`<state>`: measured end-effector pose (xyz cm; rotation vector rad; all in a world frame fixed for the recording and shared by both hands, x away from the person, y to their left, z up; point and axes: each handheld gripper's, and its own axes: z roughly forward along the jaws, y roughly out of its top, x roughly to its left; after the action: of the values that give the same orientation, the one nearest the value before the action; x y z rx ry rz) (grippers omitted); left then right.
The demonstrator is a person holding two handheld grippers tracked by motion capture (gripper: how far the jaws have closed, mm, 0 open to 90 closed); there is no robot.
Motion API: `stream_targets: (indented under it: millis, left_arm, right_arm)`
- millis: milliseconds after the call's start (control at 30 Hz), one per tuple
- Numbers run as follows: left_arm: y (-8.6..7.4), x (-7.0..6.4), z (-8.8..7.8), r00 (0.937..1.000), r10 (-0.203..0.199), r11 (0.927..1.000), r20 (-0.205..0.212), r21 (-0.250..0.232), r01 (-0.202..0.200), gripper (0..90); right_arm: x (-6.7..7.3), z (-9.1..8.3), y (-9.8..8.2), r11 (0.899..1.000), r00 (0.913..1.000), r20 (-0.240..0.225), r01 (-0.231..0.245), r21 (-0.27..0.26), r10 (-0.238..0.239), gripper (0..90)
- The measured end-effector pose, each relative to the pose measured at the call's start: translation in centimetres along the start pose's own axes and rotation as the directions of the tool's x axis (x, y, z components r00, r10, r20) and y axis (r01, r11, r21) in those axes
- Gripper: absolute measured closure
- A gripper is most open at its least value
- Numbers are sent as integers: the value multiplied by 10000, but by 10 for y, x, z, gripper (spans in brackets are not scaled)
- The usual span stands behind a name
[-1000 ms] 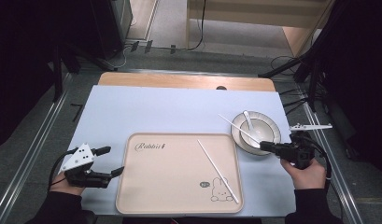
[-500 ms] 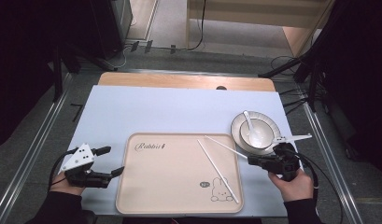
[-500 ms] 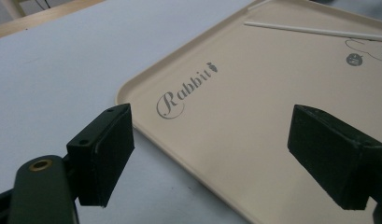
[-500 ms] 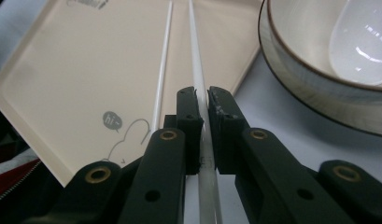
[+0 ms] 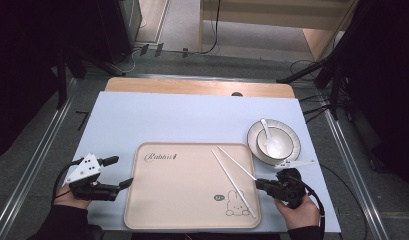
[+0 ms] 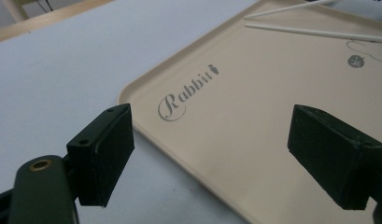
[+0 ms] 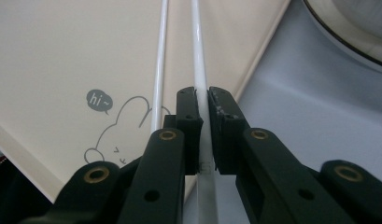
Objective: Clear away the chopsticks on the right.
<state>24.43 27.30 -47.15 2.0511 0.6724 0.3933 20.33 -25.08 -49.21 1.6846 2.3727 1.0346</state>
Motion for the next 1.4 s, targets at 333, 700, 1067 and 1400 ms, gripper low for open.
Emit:
stream_targets:
  millis: [333,700,1067,1400]
  left_arm:
    - [1,0,3,9999,129,9998,96,157,-131,151]
    - [1,0,3,9999,103,9999,122,134,-104,151]
    - [1,0,3,9998,144,9998,132,115,-146,151]
    - [1,0,4,9998,131,9998,154,122,-133,151]
  right_arm:
    - [7,16,-4,9996,10000,59,42,277,-44,832]
    - [18,38,-12,9982,10000,16,-70,602,69,833]
    - [17,39,-14,9992,9995,-309,24,387,-12,768]
    - [18,29,-2,9984,9972,-578,450,-344,-469,573]
